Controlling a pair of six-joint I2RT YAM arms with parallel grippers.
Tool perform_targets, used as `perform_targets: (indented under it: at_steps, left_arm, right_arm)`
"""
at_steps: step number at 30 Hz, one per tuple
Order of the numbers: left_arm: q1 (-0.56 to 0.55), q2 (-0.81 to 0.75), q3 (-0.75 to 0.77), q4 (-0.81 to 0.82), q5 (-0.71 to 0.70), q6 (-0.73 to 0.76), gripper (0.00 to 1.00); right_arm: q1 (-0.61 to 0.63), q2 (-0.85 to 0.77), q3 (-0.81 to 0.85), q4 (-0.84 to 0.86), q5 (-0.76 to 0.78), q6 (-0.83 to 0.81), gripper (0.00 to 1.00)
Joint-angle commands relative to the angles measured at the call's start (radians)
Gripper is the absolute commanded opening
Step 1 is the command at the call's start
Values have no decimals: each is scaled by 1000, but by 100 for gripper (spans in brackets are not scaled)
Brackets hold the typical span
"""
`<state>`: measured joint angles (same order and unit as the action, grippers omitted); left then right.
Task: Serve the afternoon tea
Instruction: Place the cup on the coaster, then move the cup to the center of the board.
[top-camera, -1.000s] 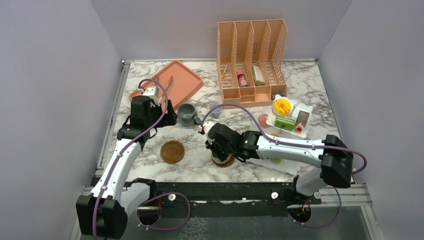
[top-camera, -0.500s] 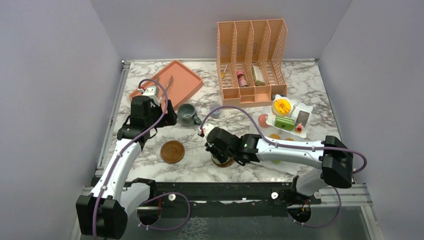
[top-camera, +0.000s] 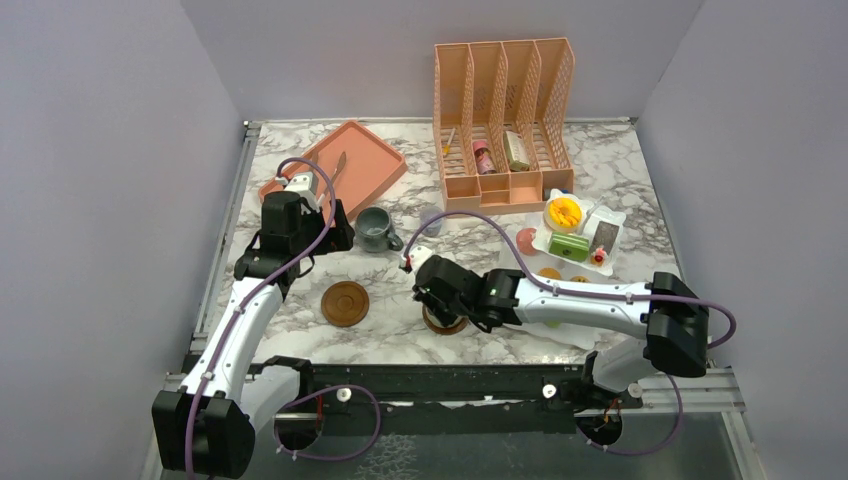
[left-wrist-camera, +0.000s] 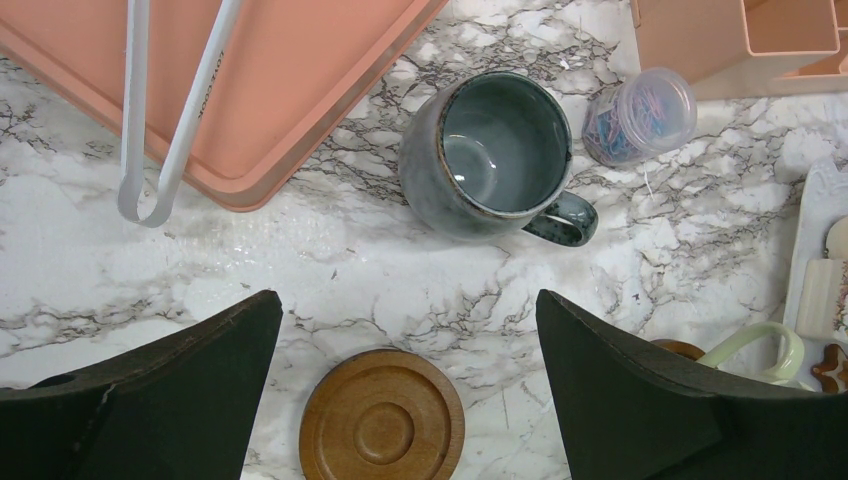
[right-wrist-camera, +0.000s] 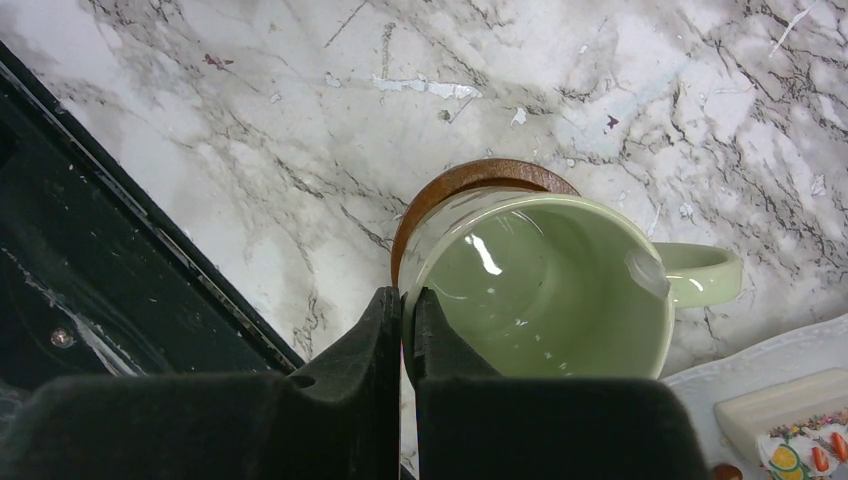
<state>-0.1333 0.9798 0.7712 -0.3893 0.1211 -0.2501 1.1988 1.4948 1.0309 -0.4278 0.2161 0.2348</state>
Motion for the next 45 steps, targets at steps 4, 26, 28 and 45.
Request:
perform_targets:
  at_steps: [4, 26, 28, 45]
  left_arm:
    - [-7, -7, -1, 21, -18, 1, 97]
    - [-6, -4, -4, 26, -13, -3, 97]
    - [-6, -6, -6, 26, -14, -3, 97]
    - [-6, -12, -10, 27, -31, -2, 97]
  right_arm:
    - [11, -21, -36, 11, 16, 14, 1]
    - [15, -22, -88, 73, 56, 41, 31]
    - [15, -16, -93, 86, 62, 36, 31]
    - [10, 44, -117, 174, 115, -3, 30]
